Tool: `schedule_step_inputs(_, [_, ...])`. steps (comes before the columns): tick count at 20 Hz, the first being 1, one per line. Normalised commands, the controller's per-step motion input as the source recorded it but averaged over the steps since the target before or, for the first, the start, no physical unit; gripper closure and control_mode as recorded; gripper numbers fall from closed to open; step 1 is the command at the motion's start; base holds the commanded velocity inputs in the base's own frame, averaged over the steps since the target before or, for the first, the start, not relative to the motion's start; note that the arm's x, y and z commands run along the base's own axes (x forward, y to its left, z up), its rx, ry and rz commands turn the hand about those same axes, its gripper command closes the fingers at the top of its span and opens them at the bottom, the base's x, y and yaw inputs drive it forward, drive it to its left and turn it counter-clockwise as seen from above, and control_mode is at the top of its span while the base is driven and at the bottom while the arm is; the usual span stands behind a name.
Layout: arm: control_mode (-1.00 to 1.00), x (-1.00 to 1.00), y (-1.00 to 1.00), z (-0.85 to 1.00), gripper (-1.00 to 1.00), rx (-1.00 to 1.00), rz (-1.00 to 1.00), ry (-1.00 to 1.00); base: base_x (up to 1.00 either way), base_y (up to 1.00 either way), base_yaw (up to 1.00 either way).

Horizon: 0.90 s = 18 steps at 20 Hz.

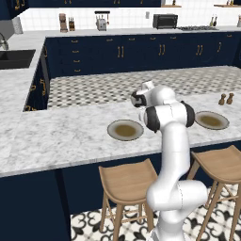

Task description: Pick the chicken drumstick and sweet potato from their plates and place them in the bowl. Then put the bowl in the fridge.

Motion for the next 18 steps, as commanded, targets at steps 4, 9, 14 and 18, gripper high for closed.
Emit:
schedule_step_inputs(4, [-1.00,-0.23,0.07,0.20,1.00,0.00,0.02,-0.03,0.00,0.00,0.00])
schedule_step_inputs(9, [-1.00,-0.91,0.14,0.98,1.00,-0.01,0.19,-0.13,0.00,0.00,0.00])
schedule_step_inputs(14, [-1.00,-1.00,0.41,0.88,1.00,-0.04,0.33,0.00,0.00,0.00,0.00])
schedule_step_inputs(18, [-1.00,-0.93,0.51,0.64,1.00,0.00,0.53,0.00,0.00,0.00,0.00])
